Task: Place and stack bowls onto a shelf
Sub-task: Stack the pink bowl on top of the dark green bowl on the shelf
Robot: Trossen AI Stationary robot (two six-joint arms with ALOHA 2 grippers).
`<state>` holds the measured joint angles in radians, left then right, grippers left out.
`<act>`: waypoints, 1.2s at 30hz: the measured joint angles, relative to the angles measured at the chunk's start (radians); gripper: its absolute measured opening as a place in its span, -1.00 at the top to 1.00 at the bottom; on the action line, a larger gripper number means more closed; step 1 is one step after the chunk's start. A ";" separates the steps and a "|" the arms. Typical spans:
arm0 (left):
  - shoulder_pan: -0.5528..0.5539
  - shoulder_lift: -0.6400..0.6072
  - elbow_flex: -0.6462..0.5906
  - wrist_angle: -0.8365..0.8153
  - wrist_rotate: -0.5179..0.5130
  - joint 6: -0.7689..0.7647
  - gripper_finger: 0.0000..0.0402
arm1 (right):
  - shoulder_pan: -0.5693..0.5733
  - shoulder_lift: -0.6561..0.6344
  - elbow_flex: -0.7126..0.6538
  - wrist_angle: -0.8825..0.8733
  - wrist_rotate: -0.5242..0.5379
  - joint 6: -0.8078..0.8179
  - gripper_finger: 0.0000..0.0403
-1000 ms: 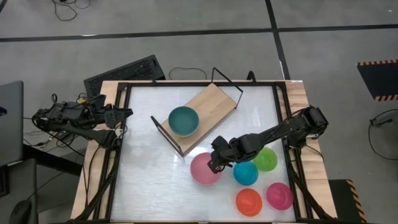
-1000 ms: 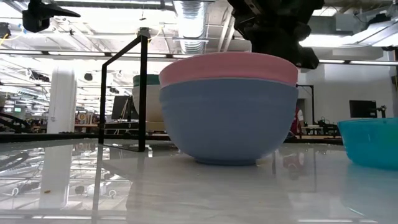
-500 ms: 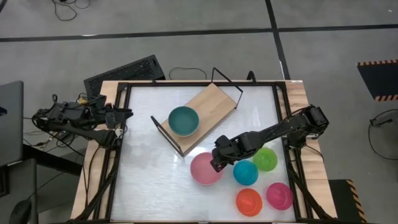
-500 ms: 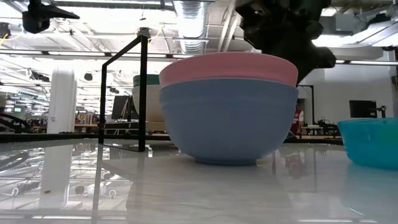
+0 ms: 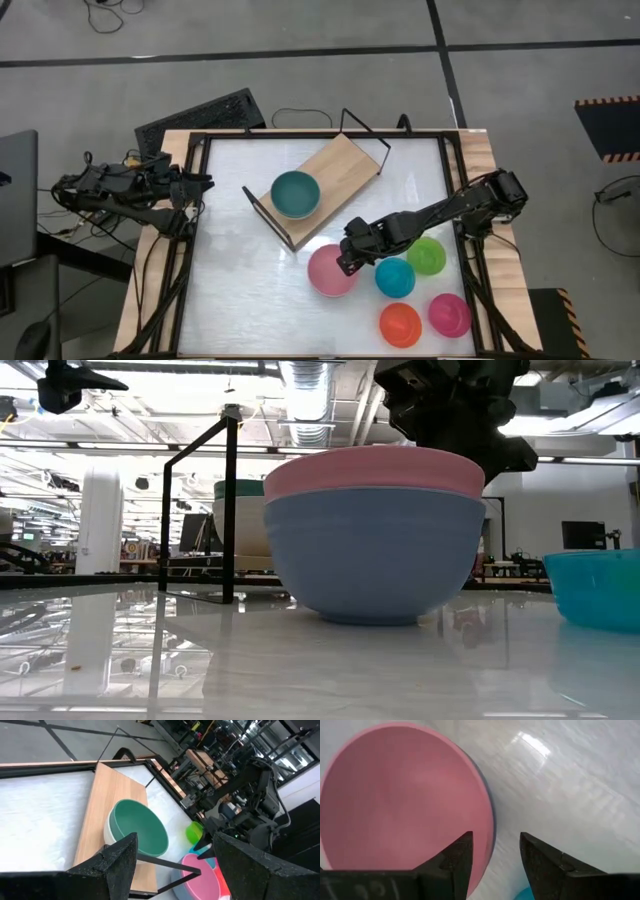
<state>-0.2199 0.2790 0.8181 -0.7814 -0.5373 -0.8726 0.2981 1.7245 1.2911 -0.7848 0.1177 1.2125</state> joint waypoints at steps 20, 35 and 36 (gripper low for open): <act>0.000 0.000 0.000 0.001 0.007 -0.004 -0.22 | -0.017 0.000 0.000 0.007 0.015 -0.007 0.07; 0.000 0.000 0.000 0.008 -0.015 -0.003 -0.22 | -0.047 0.000 0.000 0.034 0.015 -0.064 0.07; 0.000 0.000 0.000 0.008 -0.017 -0.003 -0.22 | -0.047 0.000 0.000 0.033 0.015 -0.068 0.07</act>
<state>-0.2199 0.2790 0.8181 -0.7734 -0.5545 -0.8753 0.2516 1.7245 1.2911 -0.7520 0.1329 1.1440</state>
